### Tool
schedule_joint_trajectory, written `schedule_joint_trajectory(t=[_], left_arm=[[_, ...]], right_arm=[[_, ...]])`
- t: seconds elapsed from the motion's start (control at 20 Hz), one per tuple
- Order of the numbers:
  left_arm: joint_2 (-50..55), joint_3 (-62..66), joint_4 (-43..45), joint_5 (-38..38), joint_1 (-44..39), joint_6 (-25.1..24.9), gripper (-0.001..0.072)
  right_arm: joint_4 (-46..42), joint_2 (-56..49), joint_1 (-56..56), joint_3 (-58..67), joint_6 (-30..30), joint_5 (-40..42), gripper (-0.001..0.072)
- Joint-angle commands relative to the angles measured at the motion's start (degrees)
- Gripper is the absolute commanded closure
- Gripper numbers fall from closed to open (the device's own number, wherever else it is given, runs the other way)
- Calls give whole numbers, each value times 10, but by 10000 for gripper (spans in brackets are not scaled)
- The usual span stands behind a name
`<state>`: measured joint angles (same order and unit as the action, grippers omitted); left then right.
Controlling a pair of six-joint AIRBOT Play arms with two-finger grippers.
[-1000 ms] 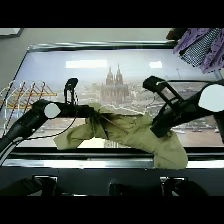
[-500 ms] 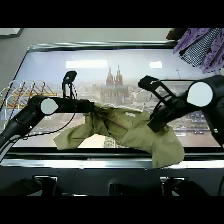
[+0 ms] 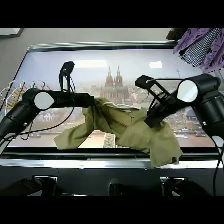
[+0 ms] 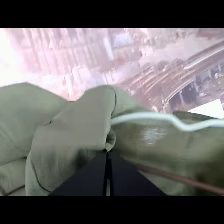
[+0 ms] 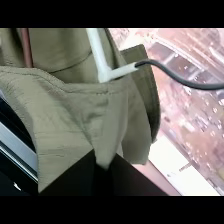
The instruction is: Fold the clothes and pants, and hang the long-sleeved shirts on hangers.
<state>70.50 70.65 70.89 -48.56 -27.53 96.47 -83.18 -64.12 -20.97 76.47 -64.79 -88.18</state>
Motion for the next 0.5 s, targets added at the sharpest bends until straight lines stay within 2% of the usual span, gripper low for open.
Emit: schedule_joint_trajectory(t=[0.0,0.2,0.45], left_arm=[[0,40,0,-1,1,-1,682],[-4,111,0,-22,1,-1,681],[-7,167,-40,-136,-1,-1,681]], right_arm=[[32,-12,0,-10,5,14,684],[37,-30,-1,-27,5,74,684],[71,-44,-1,-27,-17,169,684]])
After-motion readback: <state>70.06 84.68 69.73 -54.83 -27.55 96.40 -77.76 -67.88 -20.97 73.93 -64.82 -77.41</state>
